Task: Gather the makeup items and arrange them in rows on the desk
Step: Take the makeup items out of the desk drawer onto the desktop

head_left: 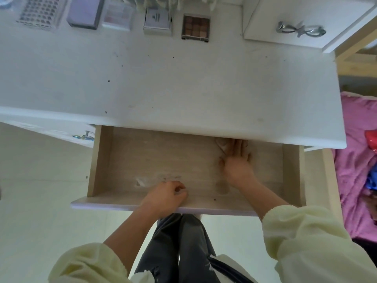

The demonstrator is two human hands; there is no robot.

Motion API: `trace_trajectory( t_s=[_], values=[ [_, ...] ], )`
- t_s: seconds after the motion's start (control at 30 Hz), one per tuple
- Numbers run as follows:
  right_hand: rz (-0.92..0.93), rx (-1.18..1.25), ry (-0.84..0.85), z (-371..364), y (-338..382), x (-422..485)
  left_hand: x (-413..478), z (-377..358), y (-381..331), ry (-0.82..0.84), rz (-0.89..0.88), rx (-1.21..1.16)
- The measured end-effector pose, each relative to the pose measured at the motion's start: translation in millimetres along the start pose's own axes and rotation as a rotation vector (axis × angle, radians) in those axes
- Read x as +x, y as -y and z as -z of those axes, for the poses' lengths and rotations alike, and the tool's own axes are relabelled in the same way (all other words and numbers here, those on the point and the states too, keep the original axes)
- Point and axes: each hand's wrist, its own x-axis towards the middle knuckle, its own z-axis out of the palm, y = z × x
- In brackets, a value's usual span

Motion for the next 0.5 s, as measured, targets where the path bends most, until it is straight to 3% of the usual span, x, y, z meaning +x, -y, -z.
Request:
trace_trajectory(
  t_s=[0.1, 0.23, 0.37, 0.5],
  values=[
    [-0.004, 0.001, -0.025, -5, 2, -13, 0, -2, 2, 0.005, 0.01, -0.001],
    [-0.045, 0.139, -0.191, 12, -6, -7, 1, -2, 3, 0.005, 0.014, -0.007],
    [-0.173, 0.322, -0.151, 16, -16, 12, 4, -4, 6, -0.006, 0.023, -0.003],
    [-0.251, 0.335, -0.133, 0, -16, 8, 6, -5, 6, -0.014, 0.036, -0.013]
  ],
)
